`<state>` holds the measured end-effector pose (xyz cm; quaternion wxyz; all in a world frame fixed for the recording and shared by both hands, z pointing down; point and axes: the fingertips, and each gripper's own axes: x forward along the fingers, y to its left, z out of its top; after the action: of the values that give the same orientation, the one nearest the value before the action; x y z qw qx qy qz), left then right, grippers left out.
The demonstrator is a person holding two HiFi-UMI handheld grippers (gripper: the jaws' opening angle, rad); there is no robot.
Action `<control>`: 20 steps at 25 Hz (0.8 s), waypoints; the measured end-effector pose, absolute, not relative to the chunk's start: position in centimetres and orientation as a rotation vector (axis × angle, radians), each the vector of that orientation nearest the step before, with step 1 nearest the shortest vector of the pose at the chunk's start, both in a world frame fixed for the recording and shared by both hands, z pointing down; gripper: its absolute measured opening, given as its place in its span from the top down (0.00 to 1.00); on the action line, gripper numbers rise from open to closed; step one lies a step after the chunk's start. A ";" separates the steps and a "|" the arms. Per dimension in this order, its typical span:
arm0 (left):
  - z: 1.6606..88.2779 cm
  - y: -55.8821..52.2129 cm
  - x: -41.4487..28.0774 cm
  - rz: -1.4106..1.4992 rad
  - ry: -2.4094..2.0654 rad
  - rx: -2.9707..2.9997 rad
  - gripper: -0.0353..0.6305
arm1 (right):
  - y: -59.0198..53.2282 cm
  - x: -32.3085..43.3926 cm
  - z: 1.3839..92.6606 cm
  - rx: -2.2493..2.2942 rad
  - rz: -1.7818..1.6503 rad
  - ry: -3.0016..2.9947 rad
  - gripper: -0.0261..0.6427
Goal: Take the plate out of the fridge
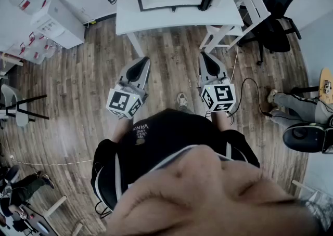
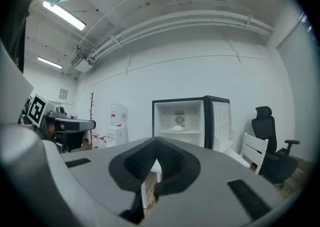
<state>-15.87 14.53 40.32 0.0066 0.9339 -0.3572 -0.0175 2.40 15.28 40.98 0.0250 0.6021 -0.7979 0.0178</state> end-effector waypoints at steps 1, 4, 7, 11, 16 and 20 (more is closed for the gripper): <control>40.3 14.6 -15.7 -0.050 -1.122 2.931 0.91 | 15.4 2.5 41.0 1.863 0.052 -2.467 0.94; 40.3 14.8 -15.4 -0.038 -1.135 2.948 0.91 | 15.5 2.7 41.2 1.869 0.053 -2.468 0.94; 40.2 14.8 -15.1 -0.040 -1.130 2.946 0.91 | 15.7 3.0 41.3 1.873 0.053 -2.462 0.94; 40.3 14.8 -14.7 -0.046 -1.119 2.940 0.91 | 15.7 3.1 41.2 1.854 0.054 -2.494 0.94; 40.6 14.2 -14.0 -0.048 -1.125 2.922 0.91 | 14.8 3.6 41.2 1.847 0.074 -2.528 0.94; 40.6 13.0 -13.4 -0.044 -1.146 2.909 0.91 | 13.5 4.4 41.3 1.835 0.075 -2.529 0.94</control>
<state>-13.35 13.04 40.61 0.0073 0.9302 -0.3666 -0.0141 4.44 13.50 41.29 0.0083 0.5871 -0.8091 0.0239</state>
